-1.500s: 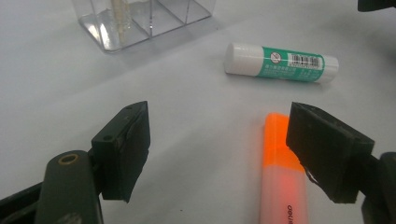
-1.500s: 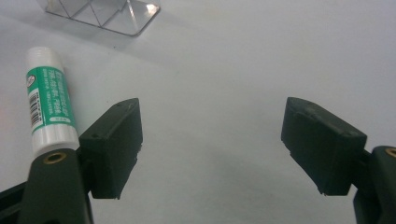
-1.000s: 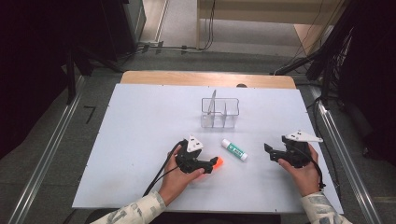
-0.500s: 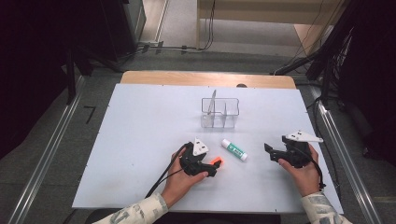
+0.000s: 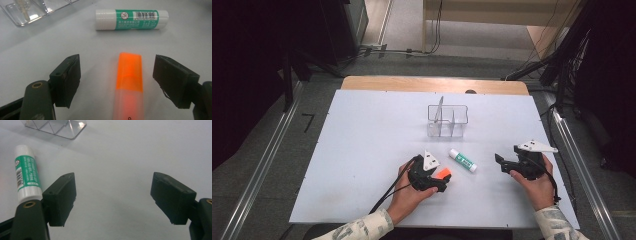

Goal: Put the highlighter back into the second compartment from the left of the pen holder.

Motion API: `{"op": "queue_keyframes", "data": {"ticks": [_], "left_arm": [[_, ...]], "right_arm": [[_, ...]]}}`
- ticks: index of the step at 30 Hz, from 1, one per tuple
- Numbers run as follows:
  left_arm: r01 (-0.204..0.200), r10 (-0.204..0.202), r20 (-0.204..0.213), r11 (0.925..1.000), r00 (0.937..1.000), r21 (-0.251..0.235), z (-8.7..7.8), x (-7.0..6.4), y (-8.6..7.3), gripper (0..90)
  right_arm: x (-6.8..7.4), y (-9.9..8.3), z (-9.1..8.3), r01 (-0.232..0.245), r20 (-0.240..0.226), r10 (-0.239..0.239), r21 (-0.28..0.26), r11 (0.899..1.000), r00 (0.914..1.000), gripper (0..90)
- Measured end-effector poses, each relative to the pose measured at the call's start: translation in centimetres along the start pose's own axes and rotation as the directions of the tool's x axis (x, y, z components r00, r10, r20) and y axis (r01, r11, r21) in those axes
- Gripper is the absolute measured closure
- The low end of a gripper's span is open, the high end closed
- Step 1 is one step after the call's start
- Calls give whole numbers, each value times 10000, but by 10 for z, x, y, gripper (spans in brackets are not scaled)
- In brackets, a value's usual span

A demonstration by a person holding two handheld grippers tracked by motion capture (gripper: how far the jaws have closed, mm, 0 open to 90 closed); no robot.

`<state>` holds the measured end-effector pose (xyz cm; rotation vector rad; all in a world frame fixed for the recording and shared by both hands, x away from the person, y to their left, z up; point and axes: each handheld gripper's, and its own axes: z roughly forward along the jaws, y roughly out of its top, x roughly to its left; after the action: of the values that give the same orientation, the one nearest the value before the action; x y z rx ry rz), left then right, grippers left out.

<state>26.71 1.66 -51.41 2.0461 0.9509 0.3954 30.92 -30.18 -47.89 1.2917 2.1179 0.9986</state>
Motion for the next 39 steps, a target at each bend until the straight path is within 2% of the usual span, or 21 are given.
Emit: {"op": "queue_keyframes", "data": {"ticks": [11, 18, 24, 28, 39], "left_arm": [[-182, 182, 24, 9998, 9998, 55, 4, -7, -2, 299], [-143, 143, 5, 9999, 9999, 35, 5, -8, -2, 358], [-290, 291, -31, 9995, 9996, 97, 6, -10, -2, 413], [-561, 562, -36, 9980, 9984, 279, 7, -13, -2, 436], [-789, 793, -133, 9964, 9968, 296, 7, -18, -3, 541]], "right_arm": [[0, 0, 0, 4, -9, -4, -9, 10000, 10000, 196], [0, 0, -1, -28, 15, 28, -9, 10000, 10000, 196], [0, 0, 0, -1, 3, 1, -7, 10000, 10000, 196], [0, 0, 0, 4, -6, -5, -6, 10000, 10000, 196], [1, 0, 0, 12, -5, -12, -2, 10000, 10000, 196]]}}
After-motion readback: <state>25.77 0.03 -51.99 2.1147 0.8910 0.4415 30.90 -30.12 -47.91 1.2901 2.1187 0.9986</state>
